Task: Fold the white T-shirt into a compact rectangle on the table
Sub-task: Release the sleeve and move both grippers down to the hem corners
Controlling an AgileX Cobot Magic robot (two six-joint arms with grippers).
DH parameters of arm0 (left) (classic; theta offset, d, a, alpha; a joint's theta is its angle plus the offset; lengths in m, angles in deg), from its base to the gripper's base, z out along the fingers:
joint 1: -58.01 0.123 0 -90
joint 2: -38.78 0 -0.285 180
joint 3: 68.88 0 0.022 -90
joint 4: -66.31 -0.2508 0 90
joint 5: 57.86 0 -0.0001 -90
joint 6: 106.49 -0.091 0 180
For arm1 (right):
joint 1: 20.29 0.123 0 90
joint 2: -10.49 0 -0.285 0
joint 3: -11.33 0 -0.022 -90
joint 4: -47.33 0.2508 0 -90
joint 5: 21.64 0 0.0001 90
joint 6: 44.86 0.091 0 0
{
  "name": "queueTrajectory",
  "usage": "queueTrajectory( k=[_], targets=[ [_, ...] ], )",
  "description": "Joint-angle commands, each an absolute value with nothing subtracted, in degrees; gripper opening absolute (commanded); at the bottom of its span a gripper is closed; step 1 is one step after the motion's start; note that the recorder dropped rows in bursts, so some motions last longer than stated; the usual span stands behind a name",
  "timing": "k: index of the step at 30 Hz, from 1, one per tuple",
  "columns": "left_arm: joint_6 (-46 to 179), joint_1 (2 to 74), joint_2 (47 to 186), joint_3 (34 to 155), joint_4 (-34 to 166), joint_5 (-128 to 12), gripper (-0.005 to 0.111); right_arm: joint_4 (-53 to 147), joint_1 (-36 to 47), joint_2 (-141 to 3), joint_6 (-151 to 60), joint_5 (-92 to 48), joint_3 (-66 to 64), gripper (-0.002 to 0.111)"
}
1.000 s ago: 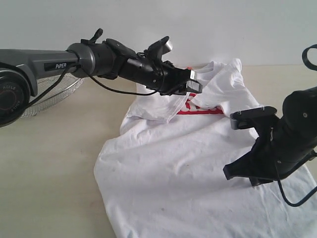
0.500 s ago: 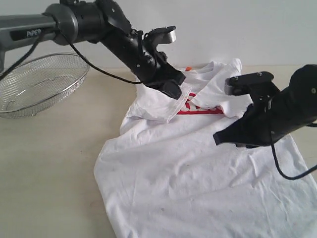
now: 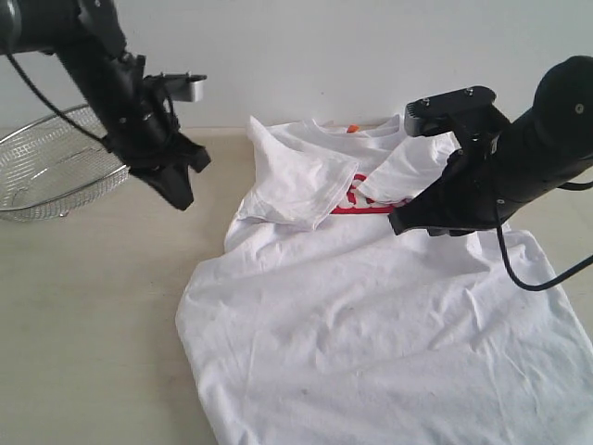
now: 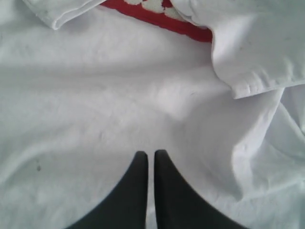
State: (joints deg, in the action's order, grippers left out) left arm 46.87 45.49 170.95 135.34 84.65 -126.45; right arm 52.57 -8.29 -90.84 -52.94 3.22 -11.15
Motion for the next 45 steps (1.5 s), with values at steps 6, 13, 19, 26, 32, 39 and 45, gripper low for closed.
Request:
queueTrajectory(
  k=[6,13,19,26,32,39,45],
  targets=[
    [26.4,51.0,153.2,98.7,107.3,-104.5,0.004,52.6,-8.4,-88.9,-53.0,8.2,-11.4,0.0],
    [20.6,50.5,148.5,82.5,119.1,-91.3,0.004,51.5,-8.4,-78.3,-47.5,8.0,-21.5,0.0],
    [10.0,50.4,148.5,77.3,132.1,-88.8,0.004,44.4,-8.4,-71.8,-37.6,7.5,-32.8,0.0],
    [8.9,50.7,148.5,73.8,135.3,-94.9,0.004,32.1,-8.4,-67.7,-18.5,10.3,-40.5,0.0],
    [2.3,52.3,148.5,69.7,143.9,-91.6,0.004,25.3,-8.4,-64.4,-8.8,12.3,-41.8,0.0],
    [3.5,52.2,148.5,69.7,144.2,-95.3,0.004,25.3,-8.4,-64.5,-8.8,10.6,-41.8,0.0],
    [18.1,52.2,148.5,69.5,132.2,-96.4,0.004,25.3,-8.4,-64.5,-9.0,9.8,-41.8,0.0]
  ],
)
